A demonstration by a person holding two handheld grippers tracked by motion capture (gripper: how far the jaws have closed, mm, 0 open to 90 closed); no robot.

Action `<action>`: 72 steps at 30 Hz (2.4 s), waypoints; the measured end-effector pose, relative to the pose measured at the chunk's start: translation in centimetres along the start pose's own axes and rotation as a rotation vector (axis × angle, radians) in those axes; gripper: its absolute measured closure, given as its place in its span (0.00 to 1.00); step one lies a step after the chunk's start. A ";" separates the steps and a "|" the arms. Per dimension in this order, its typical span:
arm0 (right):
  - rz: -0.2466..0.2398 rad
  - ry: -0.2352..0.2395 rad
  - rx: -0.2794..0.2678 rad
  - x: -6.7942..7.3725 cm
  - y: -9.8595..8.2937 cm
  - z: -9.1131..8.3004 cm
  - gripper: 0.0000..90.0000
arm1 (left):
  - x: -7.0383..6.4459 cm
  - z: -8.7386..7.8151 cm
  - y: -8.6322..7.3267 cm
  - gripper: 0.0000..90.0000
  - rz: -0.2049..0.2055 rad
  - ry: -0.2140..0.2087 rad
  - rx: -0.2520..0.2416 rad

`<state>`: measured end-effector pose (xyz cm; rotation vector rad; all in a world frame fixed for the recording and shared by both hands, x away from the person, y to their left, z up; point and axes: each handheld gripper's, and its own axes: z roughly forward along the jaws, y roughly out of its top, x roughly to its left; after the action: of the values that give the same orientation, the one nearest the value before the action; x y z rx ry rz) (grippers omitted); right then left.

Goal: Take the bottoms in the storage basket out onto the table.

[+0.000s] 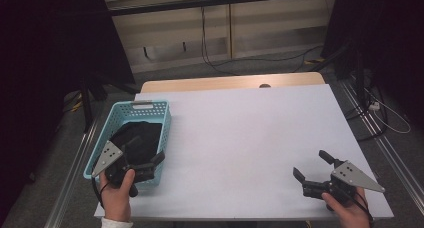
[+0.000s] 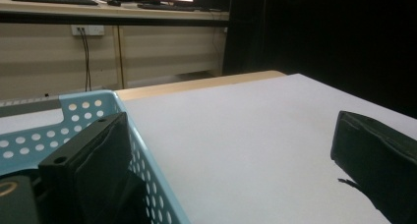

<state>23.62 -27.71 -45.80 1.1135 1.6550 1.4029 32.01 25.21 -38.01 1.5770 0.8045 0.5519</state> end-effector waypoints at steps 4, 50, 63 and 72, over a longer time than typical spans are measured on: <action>0.000 0.002 -0.001 0.0 0.0 0.0 0.00 | 0.1 0.3 0.9 0.02 0.007 -0.010 0.007; -0.004 0.012 0.000 0.0 0.1 -0.2 0.00 | 6.1 4.0 4.0 0.03 -0.021 0.086 0.117; -0.007 0.015 0.003 0.0 0.0 -0.2 0.00 | 8.3 5.5 3.0 0.03 -0.031 0.138 0.154; -0.006 0.016 0.003 0.0 0.0 -0.2 0.00 | 10.0 6.2 2.2 0.03 -0.026 0.175 0.204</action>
<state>23.47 -27.82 -45.74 1.1009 1.6705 1.4102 43.47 28.61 -37.84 1.7181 1.0388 0.6110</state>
